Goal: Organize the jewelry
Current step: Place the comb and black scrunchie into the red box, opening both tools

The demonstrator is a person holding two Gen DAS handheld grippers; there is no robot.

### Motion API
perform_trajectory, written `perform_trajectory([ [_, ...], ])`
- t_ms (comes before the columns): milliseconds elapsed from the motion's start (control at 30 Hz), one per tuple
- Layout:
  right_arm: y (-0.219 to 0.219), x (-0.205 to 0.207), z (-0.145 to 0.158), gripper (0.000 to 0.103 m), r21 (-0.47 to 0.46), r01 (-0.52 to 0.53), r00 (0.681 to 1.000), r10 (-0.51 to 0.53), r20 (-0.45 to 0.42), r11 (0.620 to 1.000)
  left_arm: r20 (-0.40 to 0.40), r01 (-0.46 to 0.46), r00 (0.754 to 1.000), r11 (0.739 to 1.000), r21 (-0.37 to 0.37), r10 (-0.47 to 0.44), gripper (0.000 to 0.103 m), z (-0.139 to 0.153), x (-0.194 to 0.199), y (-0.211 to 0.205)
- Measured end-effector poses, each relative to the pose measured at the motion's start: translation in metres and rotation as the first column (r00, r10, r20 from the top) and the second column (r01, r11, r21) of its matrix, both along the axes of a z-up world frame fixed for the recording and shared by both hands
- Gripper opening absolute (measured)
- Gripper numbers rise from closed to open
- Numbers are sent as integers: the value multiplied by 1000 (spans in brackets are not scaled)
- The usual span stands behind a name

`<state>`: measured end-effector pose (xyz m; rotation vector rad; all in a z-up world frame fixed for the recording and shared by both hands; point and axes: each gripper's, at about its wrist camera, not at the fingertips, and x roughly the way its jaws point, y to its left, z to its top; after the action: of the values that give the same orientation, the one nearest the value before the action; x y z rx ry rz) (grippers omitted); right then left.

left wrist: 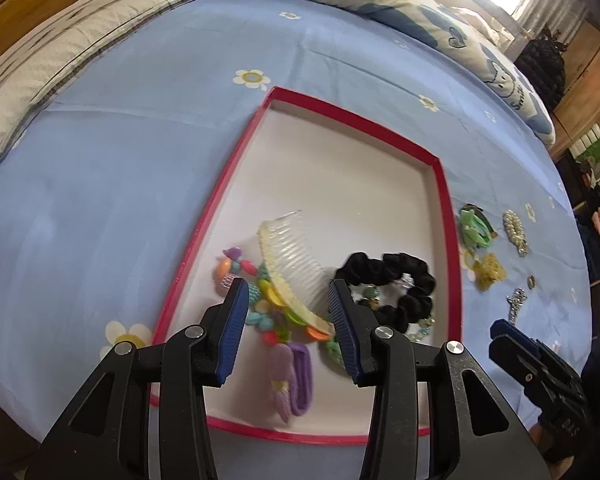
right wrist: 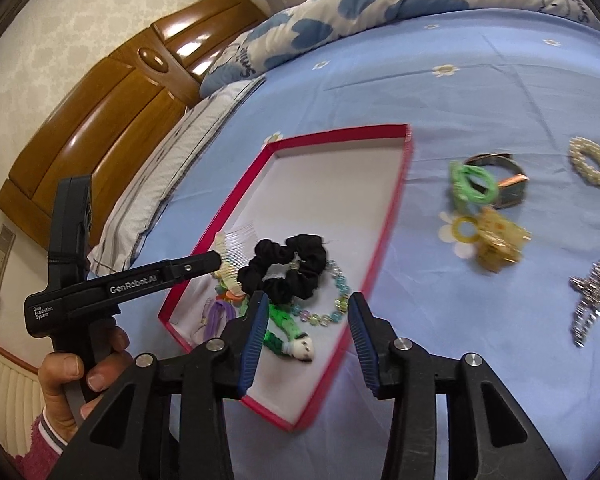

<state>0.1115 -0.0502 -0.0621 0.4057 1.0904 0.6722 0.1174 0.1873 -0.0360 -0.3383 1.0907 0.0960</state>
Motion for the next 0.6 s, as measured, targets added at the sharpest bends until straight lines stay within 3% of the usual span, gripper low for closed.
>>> perform_trajectory([
  [333, -61, -9, -6, 45, -44, 131, 991, -132, -5, 990, 18, 84, 996, 996, -11, -84, 40, 14, -1, -40],
  [600, -117, -14, -14, 46, -62, 253, 967, -255, -20, 965, 31, 168, 985, 986, -10, -168, 40, 23, 4, -80],
])
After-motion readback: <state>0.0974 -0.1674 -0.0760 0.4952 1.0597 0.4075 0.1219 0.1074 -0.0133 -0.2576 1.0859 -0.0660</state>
